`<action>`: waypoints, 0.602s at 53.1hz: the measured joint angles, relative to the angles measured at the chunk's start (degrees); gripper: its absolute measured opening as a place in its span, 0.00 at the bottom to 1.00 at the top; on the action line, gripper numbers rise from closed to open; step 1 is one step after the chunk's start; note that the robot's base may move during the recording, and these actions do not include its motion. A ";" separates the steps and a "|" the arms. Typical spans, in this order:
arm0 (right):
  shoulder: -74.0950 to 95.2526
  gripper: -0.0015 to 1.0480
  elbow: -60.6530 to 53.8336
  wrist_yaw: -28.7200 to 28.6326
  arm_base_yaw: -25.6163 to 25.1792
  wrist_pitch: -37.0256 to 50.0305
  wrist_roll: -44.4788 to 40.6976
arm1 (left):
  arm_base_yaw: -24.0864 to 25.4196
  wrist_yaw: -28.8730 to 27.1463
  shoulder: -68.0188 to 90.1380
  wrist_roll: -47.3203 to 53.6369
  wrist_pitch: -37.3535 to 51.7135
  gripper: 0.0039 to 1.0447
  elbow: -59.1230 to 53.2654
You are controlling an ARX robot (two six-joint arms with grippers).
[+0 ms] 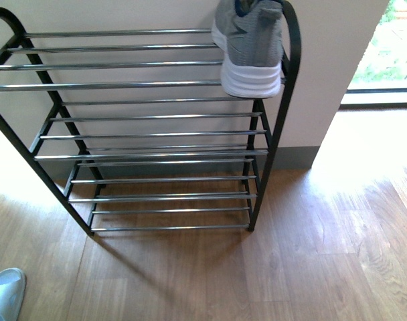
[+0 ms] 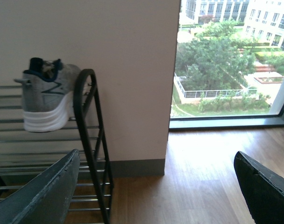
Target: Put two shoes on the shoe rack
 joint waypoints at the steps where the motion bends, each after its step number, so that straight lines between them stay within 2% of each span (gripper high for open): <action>1: 0.00 0.91 0.00 0.00 0.00 0.00 0.00 | -0.83 -0.50 1.16 -2.71 -1.73 0.01 1.33; 12: 0.00 0.91 0.00 -0.22 0.02 0.00 0.00 | -8.94 -1.03 19.52 -19.04 -1.79 0.01 16.09; 20: 0.00 0.91 0.00 -0.26 0.02 0.00 0.00 | -13.75 0.11 37.97 -22.73 -0.61 0.01 31.61; 32: 0.00 0.91 0.00 -0.26 0.02 0.00 0.00 | -15.82 3.30 59.87 -25.29 -4.55 0.01 51.76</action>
